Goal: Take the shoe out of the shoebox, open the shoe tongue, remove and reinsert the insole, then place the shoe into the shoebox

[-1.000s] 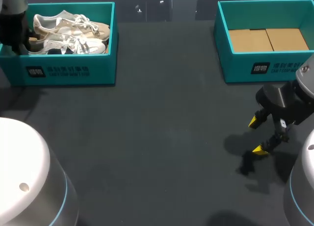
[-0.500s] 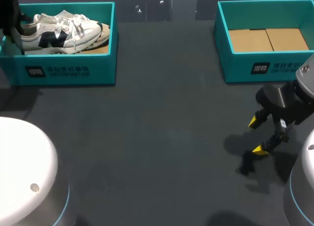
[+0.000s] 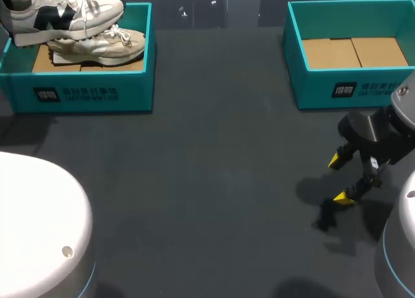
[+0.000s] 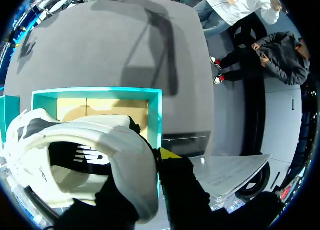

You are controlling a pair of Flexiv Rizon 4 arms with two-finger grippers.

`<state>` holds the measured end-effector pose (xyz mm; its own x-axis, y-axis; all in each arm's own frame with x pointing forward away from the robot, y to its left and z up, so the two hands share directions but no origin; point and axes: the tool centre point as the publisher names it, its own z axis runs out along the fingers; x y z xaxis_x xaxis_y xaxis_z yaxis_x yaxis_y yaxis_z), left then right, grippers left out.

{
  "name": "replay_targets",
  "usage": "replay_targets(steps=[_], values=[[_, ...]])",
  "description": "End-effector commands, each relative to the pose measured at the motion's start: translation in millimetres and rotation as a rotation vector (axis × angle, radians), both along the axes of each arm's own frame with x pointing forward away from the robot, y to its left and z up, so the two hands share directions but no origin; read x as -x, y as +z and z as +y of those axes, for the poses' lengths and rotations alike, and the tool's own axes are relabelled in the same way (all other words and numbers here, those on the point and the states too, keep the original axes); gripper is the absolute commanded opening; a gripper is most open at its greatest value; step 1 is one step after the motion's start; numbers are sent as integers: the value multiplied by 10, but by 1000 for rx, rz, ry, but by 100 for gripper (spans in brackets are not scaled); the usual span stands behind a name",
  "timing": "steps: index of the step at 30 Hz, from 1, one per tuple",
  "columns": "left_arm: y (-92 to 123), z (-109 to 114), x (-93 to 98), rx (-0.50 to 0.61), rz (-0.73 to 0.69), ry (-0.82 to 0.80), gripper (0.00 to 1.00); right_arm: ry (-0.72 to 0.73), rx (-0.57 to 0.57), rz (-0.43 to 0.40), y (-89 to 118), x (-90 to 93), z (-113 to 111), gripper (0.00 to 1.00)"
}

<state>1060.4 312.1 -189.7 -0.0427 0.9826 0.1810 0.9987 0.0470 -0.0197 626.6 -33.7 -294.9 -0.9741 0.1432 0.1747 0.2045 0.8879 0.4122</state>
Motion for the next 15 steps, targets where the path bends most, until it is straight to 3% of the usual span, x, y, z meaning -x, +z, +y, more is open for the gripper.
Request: replay_targets(steps=[1,7,15], values=[[353,-48,49,-6,-2,6,0,-2,3,-3,-6,14,5,100],[656,-94,143,-13,-1,-3,0,-2,3,-3,-6,14,5,100],[878,-334,585,-37,-21,-35,0,-2,3,-3,-6,14,5,100]])
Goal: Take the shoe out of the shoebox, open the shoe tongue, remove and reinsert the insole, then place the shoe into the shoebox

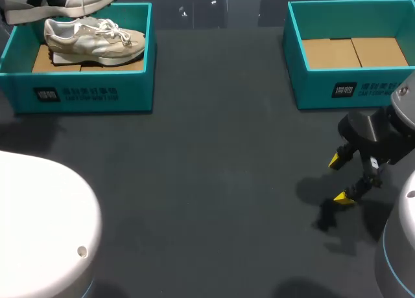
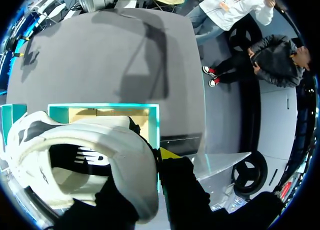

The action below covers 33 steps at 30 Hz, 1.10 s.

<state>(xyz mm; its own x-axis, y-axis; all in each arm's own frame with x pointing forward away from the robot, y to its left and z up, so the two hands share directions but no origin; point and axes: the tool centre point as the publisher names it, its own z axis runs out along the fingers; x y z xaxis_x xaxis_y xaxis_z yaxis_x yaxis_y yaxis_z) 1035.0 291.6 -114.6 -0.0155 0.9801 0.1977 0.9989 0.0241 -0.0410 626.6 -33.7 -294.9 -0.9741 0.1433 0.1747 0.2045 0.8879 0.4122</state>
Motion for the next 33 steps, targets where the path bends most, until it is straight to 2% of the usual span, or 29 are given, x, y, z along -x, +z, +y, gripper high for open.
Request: replay_targets(steps=[1,18,24,33], values=[[134,-164,382,-22,-40,-18,0,-2,3,-3,-6,14,5,100],[-5,-797,1329,-34,-16,-63,0,-2,3,-3,-6,14,5,100],[45,-956,1576,-10,-5,-36,0,-2,3,-3,-6,14,5,100],[49,-1316,2089,3,21,-41,0,-2,3,-3,-6,14,5,100]])
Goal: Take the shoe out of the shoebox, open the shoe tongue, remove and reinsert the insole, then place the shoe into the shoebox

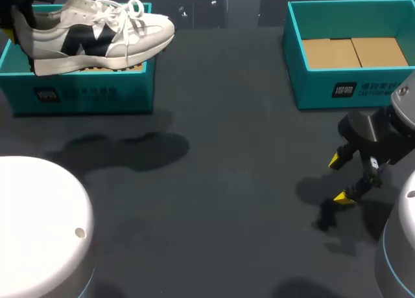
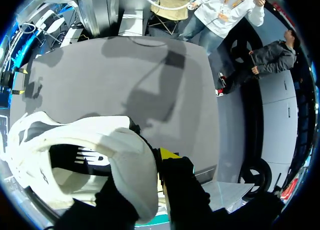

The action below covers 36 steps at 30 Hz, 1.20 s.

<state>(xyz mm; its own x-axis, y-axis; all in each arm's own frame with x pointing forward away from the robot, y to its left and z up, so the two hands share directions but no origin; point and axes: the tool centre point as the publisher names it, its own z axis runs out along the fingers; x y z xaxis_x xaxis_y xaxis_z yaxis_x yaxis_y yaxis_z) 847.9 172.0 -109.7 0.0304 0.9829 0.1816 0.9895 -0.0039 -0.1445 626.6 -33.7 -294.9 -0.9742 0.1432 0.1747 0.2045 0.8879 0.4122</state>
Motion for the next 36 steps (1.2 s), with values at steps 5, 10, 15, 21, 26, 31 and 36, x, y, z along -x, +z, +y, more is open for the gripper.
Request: replay_targets(steps=[5,10,15,21,26,31,36], values=[[-27,-334,446,-41,-35,-23,0,-2,3,-3,-6,14,5,100],[5,-413,473,-37,34,-58,0,-2,3,-3,-6,14,5,100],[5,-413,473,-37,34,-58,0,-2,3,-3,-6,14,5,100],[5,-413,473,-37,34,-58,0,-2,3,-3,-6,14,5,100],[-103,-622,725,-65,3,-35,0,-2,3,-3,-6,14,5,100],[-255,-1060,1035,-48,-27,-53,0,-2,3,-3,-6,14,5,100],[-452,-1455,1246,-23,-40,-85,0,-2,3,-3,-6,14,5,100]])
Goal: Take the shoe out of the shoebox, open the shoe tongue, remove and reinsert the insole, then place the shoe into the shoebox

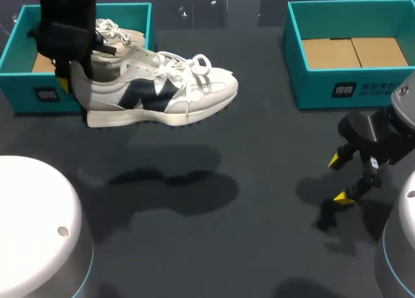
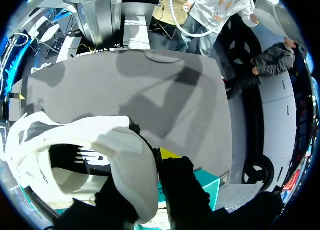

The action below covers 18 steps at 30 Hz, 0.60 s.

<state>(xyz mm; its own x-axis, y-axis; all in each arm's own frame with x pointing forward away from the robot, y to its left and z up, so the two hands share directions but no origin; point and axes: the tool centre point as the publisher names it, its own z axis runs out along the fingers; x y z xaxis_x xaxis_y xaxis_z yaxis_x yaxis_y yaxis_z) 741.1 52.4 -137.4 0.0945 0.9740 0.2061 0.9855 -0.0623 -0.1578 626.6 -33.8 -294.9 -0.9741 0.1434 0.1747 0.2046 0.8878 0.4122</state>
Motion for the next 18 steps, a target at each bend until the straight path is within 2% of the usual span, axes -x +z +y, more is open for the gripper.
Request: replay_targets(steps=[1,10,18], values=[[-225,-332,207,-1,-67,-25,0,-1,3,-3,-6,14,6,100],[-698,-784,363,-13,-98,-22,0,-1,3,-3,-6,14,6,100],[-1095,-959,422,3,-154,-33,0,-1,3,-3,-6,14,6,100]])
